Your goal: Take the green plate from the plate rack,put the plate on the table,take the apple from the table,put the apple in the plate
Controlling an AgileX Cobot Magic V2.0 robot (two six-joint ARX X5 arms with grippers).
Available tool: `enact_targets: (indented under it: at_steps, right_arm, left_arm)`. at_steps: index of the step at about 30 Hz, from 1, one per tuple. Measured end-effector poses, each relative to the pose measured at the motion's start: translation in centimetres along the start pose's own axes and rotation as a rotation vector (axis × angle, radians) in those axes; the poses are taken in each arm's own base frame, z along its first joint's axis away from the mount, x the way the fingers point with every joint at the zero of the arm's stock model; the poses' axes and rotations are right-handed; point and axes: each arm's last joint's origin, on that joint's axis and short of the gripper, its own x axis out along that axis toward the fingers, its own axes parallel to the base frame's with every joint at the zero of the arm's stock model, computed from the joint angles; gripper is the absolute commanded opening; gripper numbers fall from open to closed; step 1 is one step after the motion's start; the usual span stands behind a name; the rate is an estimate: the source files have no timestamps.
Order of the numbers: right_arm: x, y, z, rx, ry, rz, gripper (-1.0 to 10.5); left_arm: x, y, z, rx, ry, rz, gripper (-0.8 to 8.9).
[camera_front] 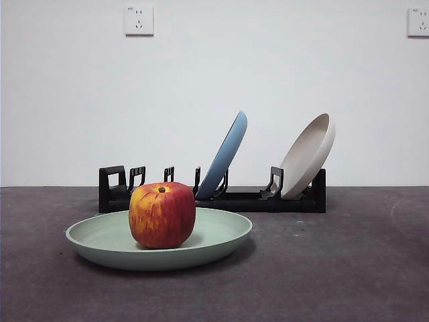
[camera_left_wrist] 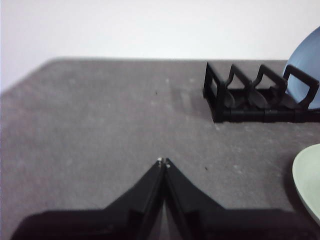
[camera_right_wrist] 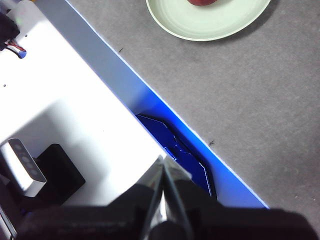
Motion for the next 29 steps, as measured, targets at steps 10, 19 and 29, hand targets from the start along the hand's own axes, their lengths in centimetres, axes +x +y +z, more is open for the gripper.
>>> enact_targets:
  at_steps: [10,19,29]
  right_arm:
    - [0.0,0.0,0.0,0.0,0.0,0.0,0.0]
    - [0.0,0.0,0.0,0.0,0.0,0.0,0.0]
    - [-0.3,-0.34,0.13,-0.01,-0.046,-0.046,0.0]
  left_arm:
    - [0.0,0.01,-0.19,-0.068,0.019,0.002,-0.03]
    - [-0.01,0.01,-0.19,-0.069,0.019,0.002,-0.03]
    - [0.0,0.01,-0.19,-0.069,0.019,0.002,-0.03]
